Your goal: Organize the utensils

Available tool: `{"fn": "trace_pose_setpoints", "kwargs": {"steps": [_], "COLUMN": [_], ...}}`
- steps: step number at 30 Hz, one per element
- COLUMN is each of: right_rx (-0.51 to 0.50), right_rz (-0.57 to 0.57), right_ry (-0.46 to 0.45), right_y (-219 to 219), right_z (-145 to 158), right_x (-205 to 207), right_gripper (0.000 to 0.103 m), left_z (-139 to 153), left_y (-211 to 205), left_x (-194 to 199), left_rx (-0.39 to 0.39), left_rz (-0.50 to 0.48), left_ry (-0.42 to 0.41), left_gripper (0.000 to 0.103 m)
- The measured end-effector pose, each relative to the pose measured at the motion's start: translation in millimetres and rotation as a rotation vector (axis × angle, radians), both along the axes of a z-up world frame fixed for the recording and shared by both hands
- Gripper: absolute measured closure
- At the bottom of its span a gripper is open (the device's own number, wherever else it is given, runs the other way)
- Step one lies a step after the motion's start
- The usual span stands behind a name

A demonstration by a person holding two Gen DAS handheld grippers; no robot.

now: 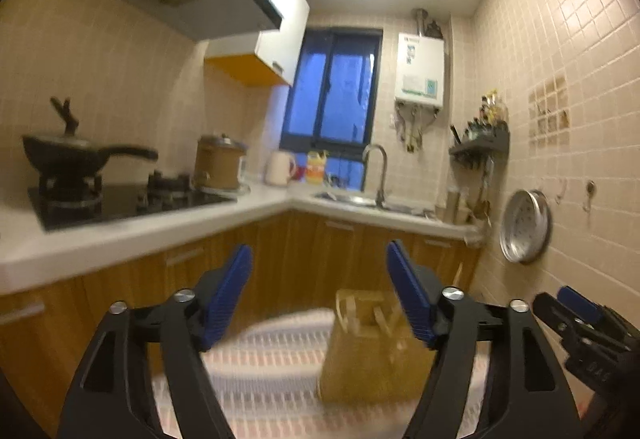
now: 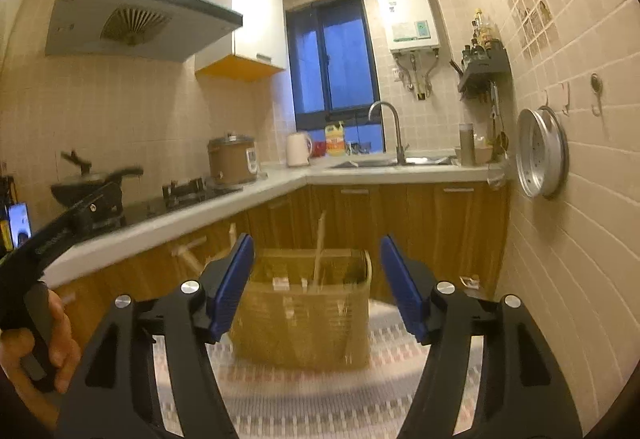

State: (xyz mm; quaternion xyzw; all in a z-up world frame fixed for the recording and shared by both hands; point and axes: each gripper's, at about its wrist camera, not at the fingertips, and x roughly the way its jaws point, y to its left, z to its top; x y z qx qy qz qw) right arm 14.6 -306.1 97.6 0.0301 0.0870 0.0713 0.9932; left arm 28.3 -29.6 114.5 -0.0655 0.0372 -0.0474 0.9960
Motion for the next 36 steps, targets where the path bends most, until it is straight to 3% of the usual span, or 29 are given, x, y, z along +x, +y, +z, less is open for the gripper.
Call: {"fn": "trace_pose_setpoints", "kwargs": {"steps": [2, 6, 9, 13, 14, 17, 21, 36], "right_rx": [-0.015, -0.064, -0.071, -0.102, -0.111, -0.108, -0.08, -0.069], "right_rz": [-0.021, -0.08, -0.181, -0.181, -0.184, -0.175, -0.175, -0.147], "right_ry": [0.015, 0.033, -0.029, -0.038, -0.038, -0.022, -0.004, 0.045], "right_y": [3.4, 11.8, 11.7, 14.8, 15.7, 14.9, 9.1, 6.6], "right_z": [-11.4, -42.2, -64.3, -68.8, -70.5, -72.6, -72.2, -78.5], "right_x": [-10.8, -20.9, -32.1, -34.6, -34.4, -30.9, -25.0, -17.7], "right_gripper": [0.041, 0.038, 0.038, 0.036, 0.031, 0.031, 0.03, 0.023], "left_z": [-15.9, -56.8, -80.1, -97.4, -96.9, -100.2, -101.4, -103.0], "left_y": [-0.2, -5.3, -6.3, -1.7, -2.8, -5.8, 1.1, 0.2], "left_x": [-14.1, -33.2, -33.9, -34.6, -33.9, -32.5, -27.0, -20.8], "left_rx": [0.011, 0.098, 0.124, 0.101, 0.112, 0.163, 0.13, 0.158], "left_rz": [0.0, 0.09, 0.143, 0.125, 0.122, 0.155, 0.15, 0.172], "left_ry": [0.029, 0.061, 0.075, 0.096, 0.095, 0.089, 0.118, 0.146], "left_gripper": [0.022, 0.008, 0.008, 0.008, 0.008, 0.008, 0.008, 0.008]}}
